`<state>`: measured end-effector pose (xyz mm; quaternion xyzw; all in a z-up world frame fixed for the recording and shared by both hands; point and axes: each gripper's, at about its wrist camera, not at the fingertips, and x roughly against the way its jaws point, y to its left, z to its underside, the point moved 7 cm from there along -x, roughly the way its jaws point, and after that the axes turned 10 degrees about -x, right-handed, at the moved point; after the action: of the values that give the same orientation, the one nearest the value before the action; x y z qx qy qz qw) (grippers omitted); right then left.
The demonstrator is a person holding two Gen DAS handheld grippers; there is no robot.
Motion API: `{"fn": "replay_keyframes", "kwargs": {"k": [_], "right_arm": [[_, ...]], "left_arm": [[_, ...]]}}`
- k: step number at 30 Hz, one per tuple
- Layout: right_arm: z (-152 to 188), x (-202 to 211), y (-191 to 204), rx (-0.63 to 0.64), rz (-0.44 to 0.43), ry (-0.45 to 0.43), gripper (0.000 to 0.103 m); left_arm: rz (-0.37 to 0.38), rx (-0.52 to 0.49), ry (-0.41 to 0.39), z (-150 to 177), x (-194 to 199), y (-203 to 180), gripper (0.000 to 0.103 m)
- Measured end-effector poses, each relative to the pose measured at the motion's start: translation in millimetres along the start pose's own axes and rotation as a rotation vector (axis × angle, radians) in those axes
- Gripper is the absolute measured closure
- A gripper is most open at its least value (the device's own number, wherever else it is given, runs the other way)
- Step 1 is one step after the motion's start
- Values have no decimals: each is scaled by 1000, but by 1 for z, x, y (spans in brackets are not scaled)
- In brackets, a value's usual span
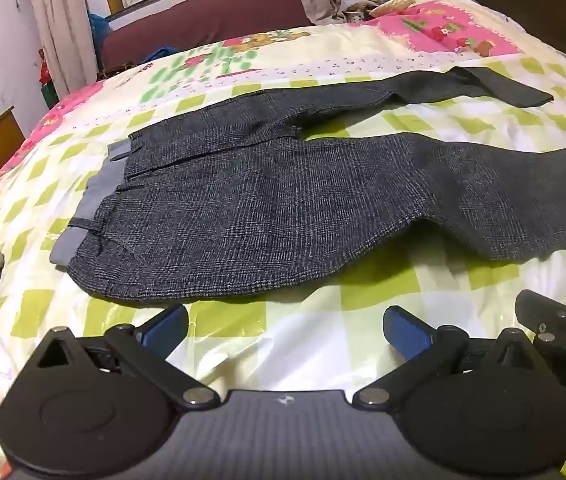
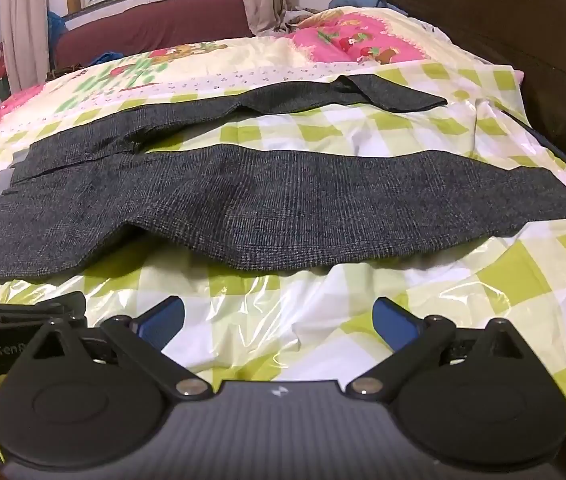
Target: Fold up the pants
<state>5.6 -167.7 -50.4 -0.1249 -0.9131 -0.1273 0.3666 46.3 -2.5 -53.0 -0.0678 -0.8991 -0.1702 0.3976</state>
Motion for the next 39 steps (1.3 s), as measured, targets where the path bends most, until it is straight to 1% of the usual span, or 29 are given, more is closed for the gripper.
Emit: {"fn": "replay_keyframes", "kwargs": {"k": [10, 39], "right_arm": [[1, 1, 0, 0, -2, 2, 4], [5, -2, 0, -3, -6, 3, 4]], "left_arm": [[2, -1, 3, 0, -1, -2, 0], [-11, -5, -32, 1, 2, -2, 0]]}}
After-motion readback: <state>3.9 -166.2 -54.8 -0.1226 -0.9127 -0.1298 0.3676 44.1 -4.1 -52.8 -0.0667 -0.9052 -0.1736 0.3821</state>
